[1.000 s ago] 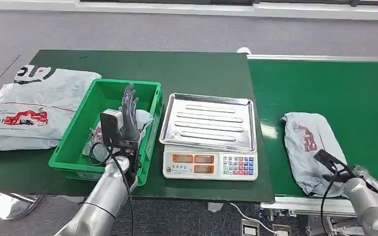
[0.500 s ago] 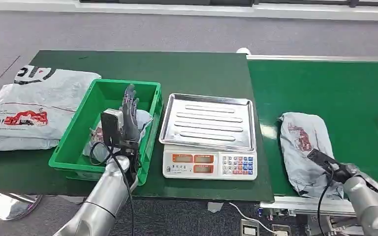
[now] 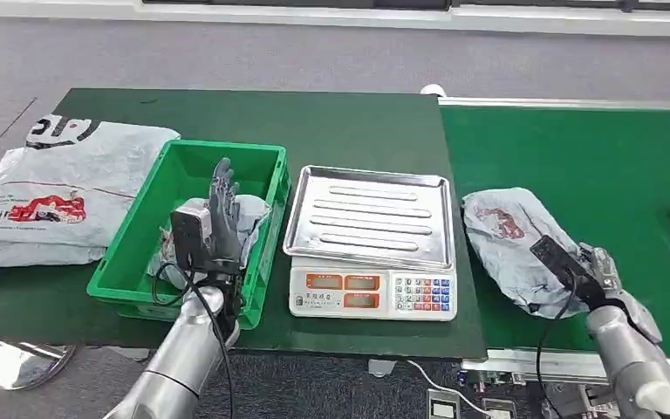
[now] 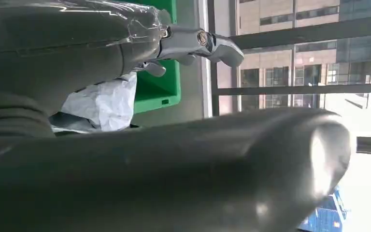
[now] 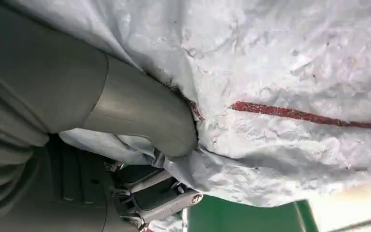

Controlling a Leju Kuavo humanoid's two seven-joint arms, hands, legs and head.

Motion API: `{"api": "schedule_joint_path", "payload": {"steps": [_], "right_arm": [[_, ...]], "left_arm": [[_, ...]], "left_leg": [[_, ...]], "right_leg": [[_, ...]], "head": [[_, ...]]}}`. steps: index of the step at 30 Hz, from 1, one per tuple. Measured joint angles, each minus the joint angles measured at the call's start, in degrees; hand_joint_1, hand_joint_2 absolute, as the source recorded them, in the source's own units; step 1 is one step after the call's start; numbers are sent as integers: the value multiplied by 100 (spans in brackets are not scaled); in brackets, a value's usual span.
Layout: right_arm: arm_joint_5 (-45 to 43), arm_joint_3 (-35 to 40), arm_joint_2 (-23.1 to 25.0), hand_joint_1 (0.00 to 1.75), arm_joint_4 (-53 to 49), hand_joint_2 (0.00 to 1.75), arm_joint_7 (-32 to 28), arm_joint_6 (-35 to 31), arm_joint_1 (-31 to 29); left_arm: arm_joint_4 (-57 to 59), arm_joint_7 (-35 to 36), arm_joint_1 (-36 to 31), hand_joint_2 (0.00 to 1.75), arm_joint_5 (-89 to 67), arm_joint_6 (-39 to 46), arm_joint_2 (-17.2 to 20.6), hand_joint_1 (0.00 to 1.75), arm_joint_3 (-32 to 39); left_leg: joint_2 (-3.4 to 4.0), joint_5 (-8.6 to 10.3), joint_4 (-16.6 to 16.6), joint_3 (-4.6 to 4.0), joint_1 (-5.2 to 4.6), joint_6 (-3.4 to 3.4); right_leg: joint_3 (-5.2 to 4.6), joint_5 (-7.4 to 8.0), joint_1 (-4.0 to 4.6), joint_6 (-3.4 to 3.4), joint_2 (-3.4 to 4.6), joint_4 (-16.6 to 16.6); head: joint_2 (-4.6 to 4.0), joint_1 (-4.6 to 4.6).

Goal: Moved the parcel from conveyor to table for the left to box.

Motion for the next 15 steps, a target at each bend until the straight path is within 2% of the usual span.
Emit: {"api": "schedule_joint_path", "payload": {"steps": [3,6,9,15], "right_arm": [[-472,-194,83,175,-447,175,-715,-517,224],[-700,-353,136,175,-898,175,-1032,-730,418],[-1231,-530,213,175,-1708,175,-1647,-1150,843],[-2372,-1043,569,175,-4408,175,-2584,-1991,1980]], "left_arm": [[-2,0,8,0,-2,0,7,0,0],[-2,0,10,0,-15,2,9,0,0],[7,0,7,0,-46,-15,9,0,0],[80,0,-6,0,-53,-95,-44,0,0]], "left_leg": [[-3,0,0,-3,-1,0],[-3,0,0,-2,-1,0],[-12,0,1,-4,-1,0],[-28,-6,-2,-10,0,-4]], "right_leg": [[0,0,-1,0,-4,0],[-1,0,0,0,-3,0],[-2,-1,-1,0,-12,-1],[-2,-15,1,0,-26,0]], "head": [[0,2],[0,2],[0,0],[0,0]]}}
